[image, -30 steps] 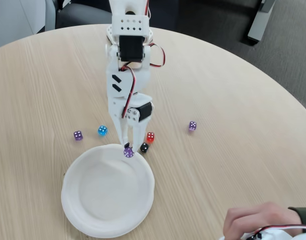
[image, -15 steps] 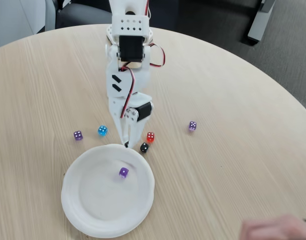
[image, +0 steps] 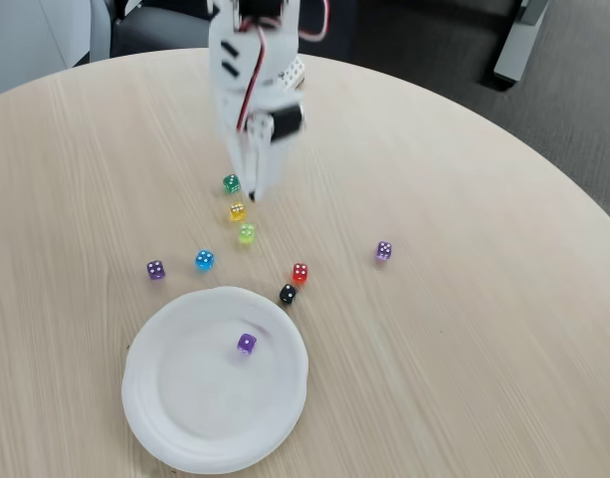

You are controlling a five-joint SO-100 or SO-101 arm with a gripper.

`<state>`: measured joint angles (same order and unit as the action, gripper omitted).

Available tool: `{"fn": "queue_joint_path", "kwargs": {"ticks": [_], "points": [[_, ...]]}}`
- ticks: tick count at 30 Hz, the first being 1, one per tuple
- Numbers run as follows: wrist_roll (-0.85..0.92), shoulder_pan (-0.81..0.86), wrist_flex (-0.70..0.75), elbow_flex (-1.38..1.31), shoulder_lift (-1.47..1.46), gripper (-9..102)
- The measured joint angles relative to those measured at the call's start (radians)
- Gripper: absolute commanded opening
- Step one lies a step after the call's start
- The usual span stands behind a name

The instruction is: Pick a purple dice and put it in the plate.

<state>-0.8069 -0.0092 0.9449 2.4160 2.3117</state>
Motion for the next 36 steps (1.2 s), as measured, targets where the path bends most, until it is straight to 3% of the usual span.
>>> {"fn": "queue_joint_path", "kwargs": {"ticks": [9, 14, 21, 25, 29, 36], "points": [[0.394, 0.000, 0.006, 0.514, 0.606, 0], [0.557, 0.003, 0.006, 0.589, 0.836, 0], [0.730, 0.000, 0.031, 0.600, 0.877, 0], [0.793, 0.000, 0.161, 0.603, 0.877, 0], [0.781, 0.000, 0.275, 0.603, 0.877, 1], [0.747, 0.000, 0.287, 0.603, 0.877, 1]]}}
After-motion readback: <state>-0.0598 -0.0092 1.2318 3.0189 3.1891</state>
